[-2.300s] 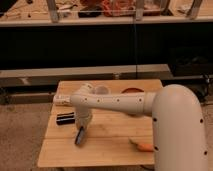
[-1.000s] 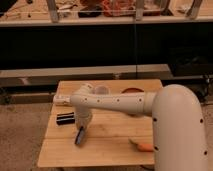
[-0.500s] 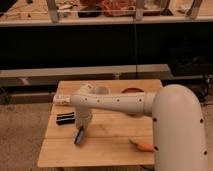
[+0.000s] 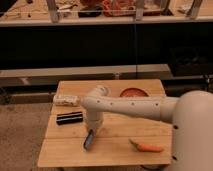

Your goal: Wipe the white sponge on the table

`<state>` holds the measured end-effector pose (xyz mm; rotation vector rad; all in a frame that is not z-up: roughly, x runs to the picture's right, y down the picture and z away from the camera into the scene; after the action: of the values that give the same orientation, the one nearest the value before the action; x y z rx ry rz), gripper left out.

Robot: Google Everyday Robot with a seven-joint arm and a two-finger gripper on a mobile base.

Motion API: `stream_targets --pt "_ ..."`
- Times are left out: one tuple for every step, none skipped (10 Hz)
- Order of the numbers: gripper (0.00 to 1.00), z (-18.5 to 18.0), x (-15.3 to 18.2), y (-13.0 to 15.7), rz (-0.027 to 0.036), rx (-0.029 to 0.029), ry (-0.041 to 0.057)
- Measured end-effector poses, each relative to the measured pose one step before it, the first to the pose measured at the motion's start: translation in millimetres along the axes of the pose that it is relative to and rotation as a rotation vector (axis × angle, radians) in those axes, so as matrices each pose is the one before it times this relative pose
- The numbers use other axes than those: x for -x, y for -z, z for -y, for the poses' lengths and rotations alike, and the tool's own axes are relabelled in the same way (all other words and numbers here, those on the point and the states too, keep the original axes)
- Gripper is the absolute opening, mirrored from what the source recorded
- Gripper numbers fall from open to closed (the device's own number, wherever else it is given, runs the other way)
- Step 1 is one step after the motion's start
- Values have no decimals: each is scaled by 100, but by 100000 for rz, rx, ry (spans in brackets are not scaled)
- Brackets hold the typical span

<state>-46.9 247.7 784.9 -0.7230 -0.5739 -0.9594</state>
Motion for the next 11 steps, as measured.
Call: stream_targets --pt "0 -2691 -391 435 840 217 -3493" --pt "0 -2494 -356 387 719 162 -2755" --pt "0 -2408 -439 306 499 361 -1800" --pt "0 -1774 -329 166 139 464 -824" --pt "0 -1397 -261 62 -236 515 -95" --pt "0 -877 -17 -70 -381 560 88" --pt "0 -667 297 -159 -839 905 884" --pt "0 -14 540 -245 -965 237 1039" --pt "0 410 883 -291 -1272 379 1497" --pt "0 1006 1403 -410 -1449 577 2304" --pt "0 1024 1136 -251 -956 467 1720"
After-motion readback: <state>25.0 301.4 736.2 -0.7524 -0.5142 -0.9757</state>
